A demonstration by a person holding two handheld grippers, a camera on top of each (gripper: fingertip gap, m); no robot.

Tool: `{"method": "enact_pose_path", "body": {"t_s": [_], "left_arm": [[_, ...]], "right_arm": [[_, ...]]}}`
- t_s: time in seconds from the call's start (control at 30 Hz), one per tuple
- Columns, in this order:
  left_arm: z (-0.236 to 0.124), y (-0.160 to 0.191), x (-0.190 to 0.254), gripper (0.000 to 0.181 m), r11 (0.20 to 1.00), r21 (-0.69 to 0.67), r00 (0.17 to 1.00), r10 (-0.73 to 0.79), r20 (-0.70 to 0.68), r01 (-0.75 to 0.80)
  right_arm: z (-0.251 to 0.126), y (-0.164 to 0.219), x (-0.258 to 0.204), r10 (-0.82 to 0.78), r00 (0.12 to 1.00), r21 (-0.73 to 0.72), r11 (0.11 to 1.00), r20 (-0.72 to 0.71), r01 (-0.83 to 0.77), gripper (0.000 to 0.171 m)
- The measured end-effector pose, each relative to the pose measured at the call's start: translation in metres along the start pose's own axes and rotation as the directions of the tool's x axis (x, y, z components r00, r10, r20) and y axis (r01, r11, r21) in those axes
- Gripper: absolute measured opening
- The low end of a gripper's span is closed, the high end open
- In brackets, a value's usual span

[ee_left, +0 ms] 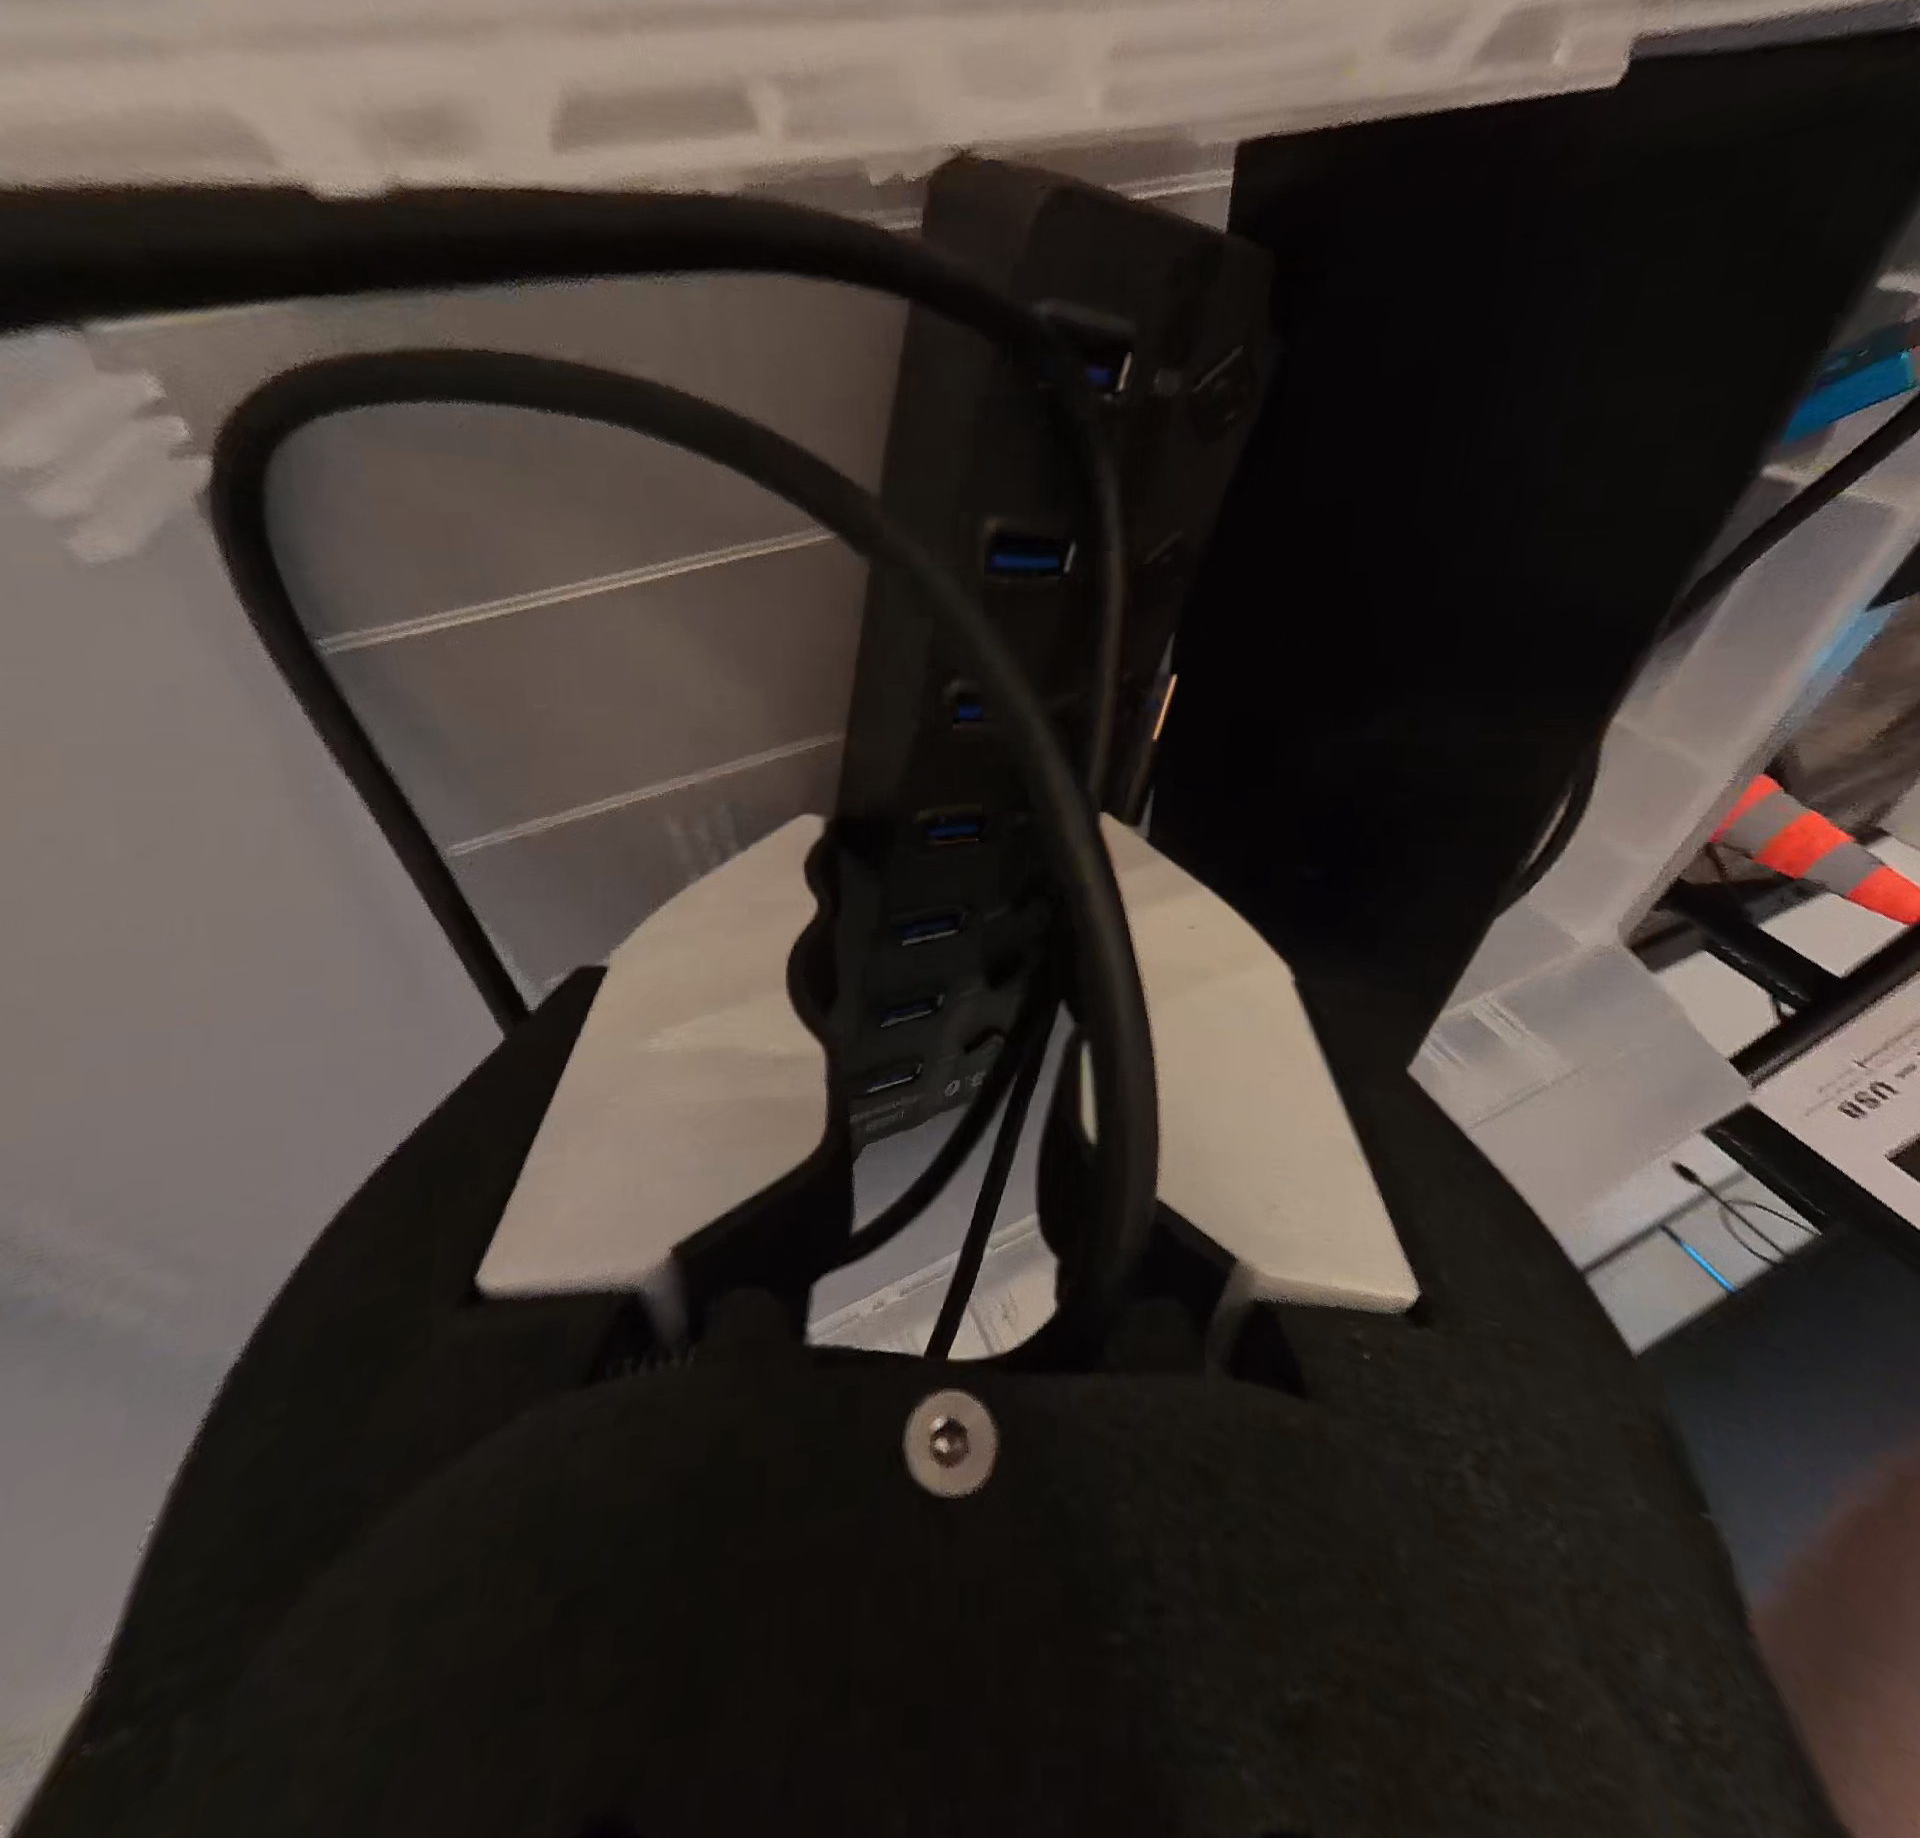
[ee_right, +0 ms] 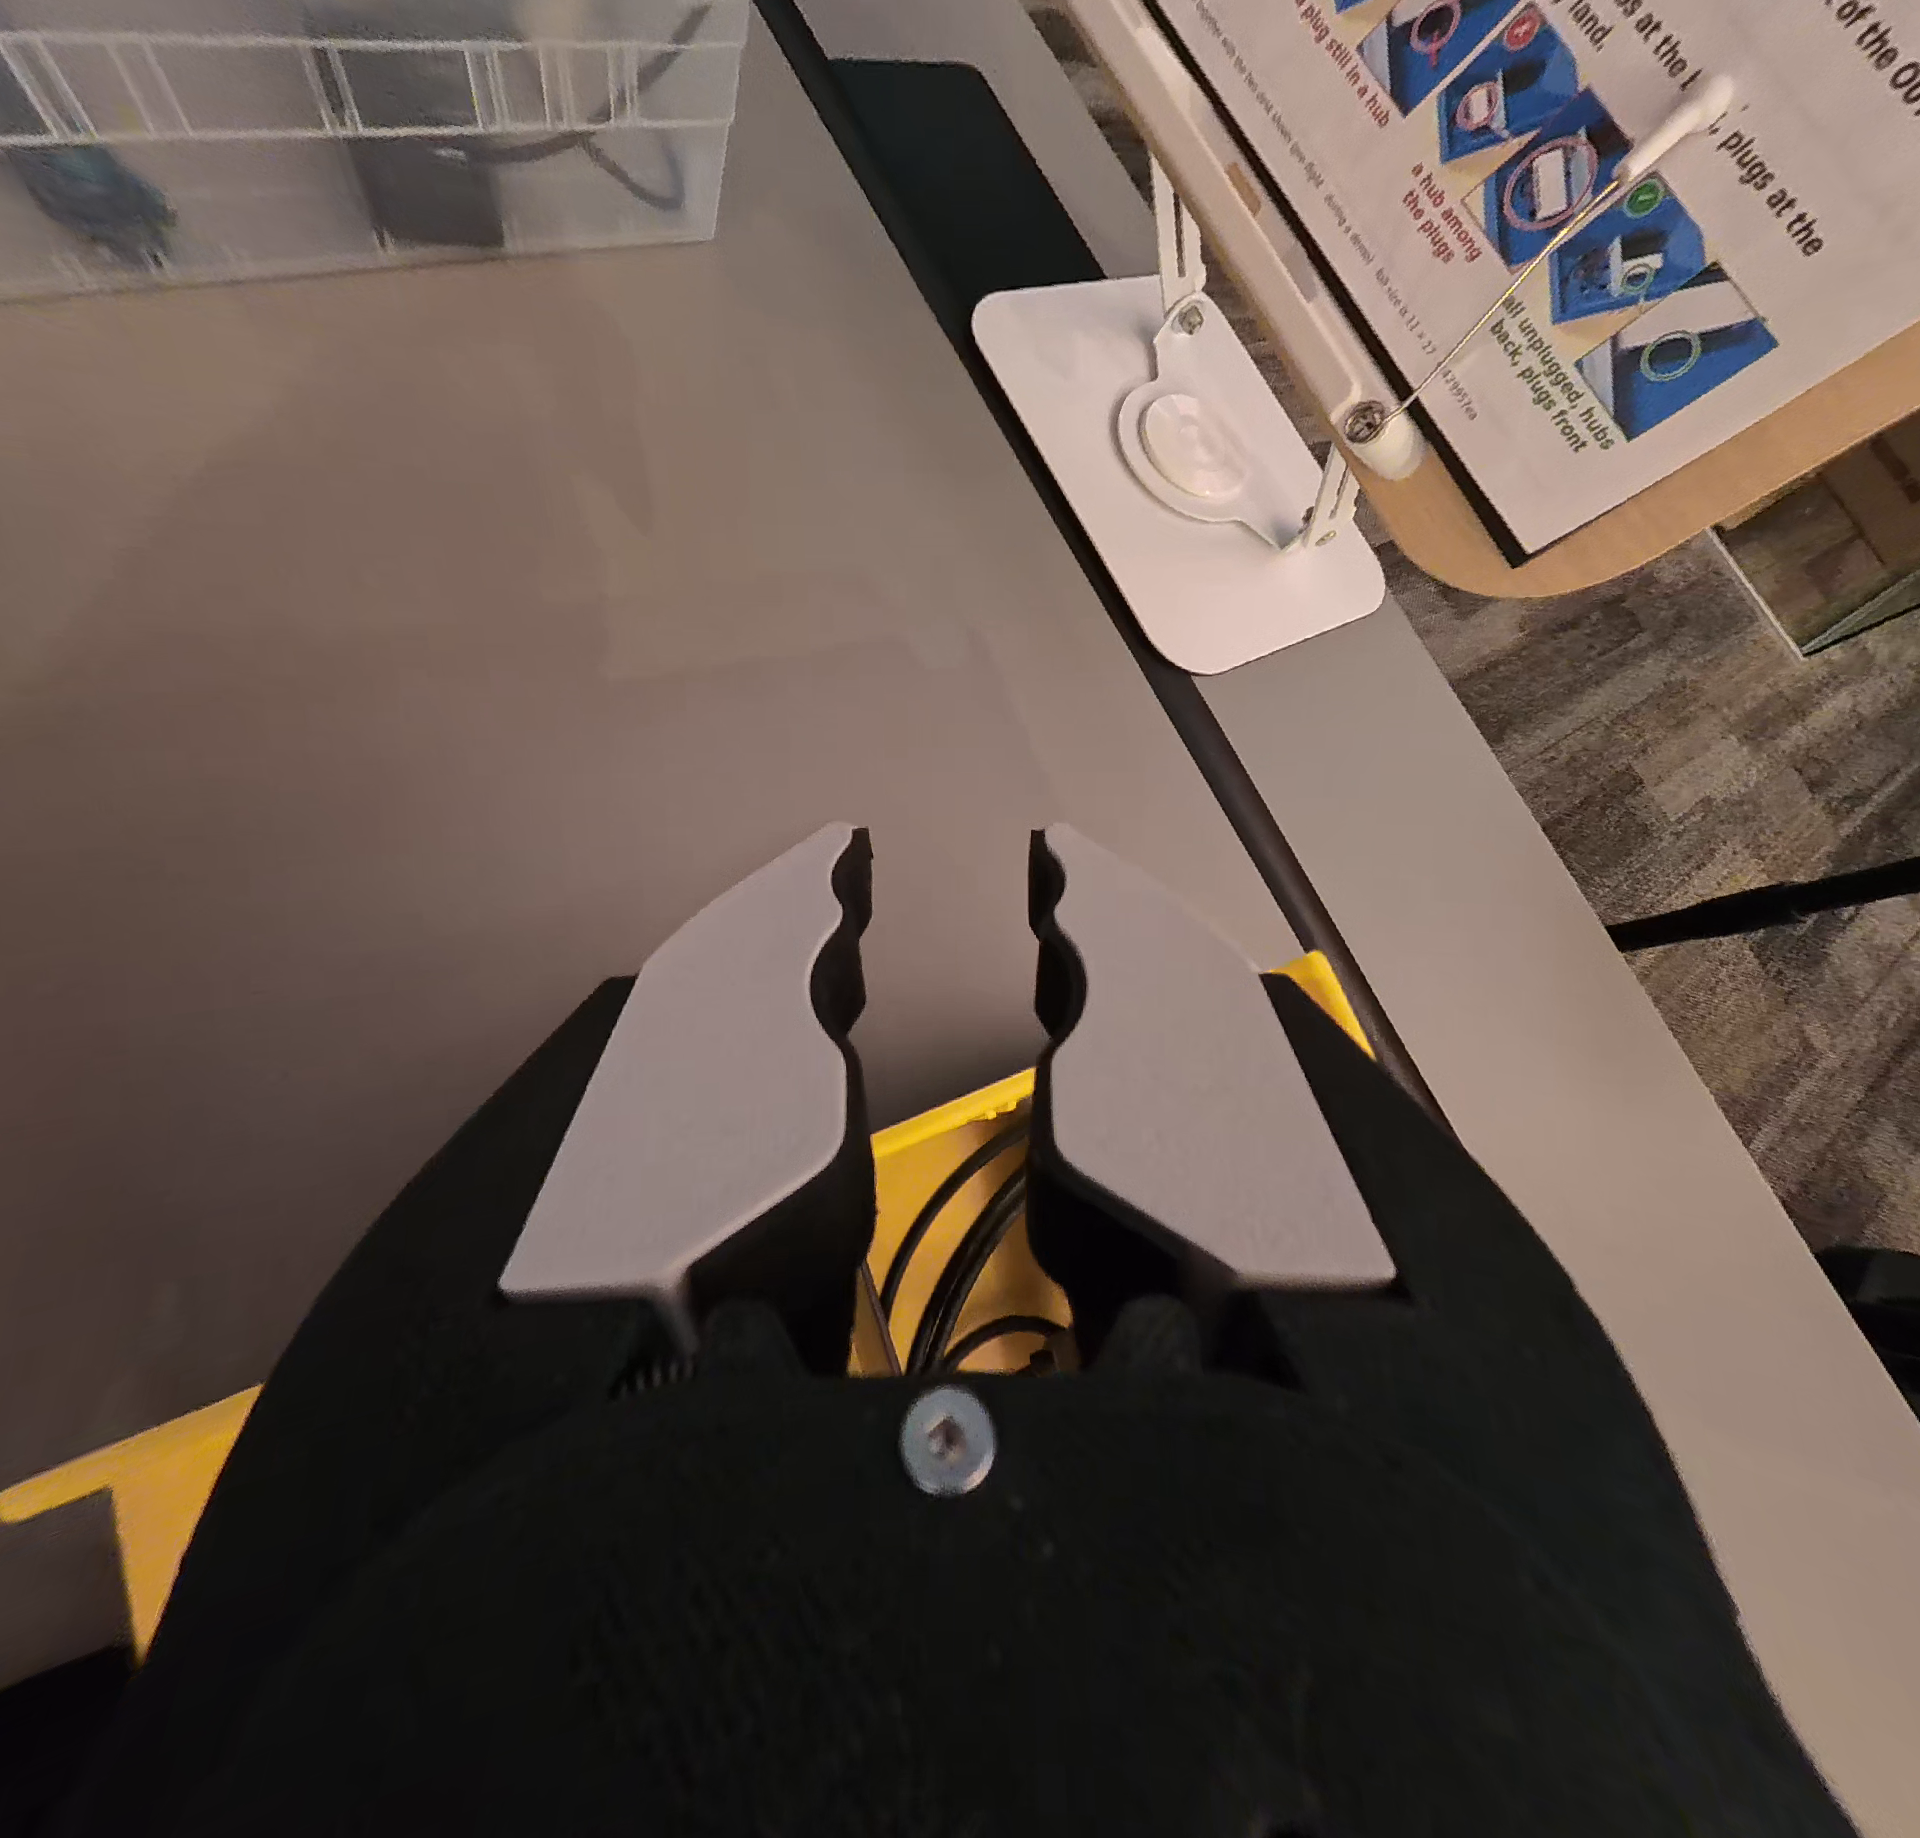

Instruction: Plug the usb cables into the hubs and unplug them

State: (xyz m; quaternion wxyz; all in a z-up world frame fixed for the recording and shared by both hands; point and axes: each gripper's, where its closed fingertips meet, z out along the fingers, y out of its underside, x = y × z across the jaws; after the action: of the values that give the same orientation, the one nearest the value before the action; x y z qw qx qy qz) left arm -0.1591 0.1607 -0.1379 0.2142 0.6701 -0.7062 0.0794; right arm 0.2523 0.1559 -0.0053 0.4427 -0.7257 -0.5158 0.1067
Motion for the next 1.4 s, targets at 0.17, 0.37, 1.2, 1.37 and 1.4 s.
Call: {"method": "enact_pose_path", "body": {"t_s": [0.17,0.37,1.2,1.37,1.4], "left_arm": [[-0.018,-0.005,0.015,0.000,0.994,0.102,0.999,-0.034,-0.037,0.037],[-0.011,0.001,0.032,0.000,0.996,0.067,0.999,-0.052,-0.012,0.053],[-0.158,0.012,0.067,0.000,0.907,0.410,0.786,-0.320,0.528,0.095],[-0.197,0.009,0.090,0.000,0.917,0.384,0.733,-0.334,0.593,0.107],[-0.202,0.007,0.094,0.000,0.918,0.380,0.727,-0.337,0.599,0.112]], "right_arm": [[-0.003,-0.003,-0.001,-0.004,1.000,0.010,1.000,0.002,0.004,0.030],[-0.002,-0.005,-0.005,-0.013,1.000,0.010,1.000,0.013,0.013,0.030],[-0.019,-0.025,-0.016,-0.062,0.998,0.078,0.995,0.024,0.060,0.028],[-0.029,-0.032,-0.018,-0.070,0.997,0.115,0.991,0.026,0.066,0.028],[-0.031,-0.034,-0.019,-0.071,0.997,0.128,0.989,0.025,0.068,0.028]]}}
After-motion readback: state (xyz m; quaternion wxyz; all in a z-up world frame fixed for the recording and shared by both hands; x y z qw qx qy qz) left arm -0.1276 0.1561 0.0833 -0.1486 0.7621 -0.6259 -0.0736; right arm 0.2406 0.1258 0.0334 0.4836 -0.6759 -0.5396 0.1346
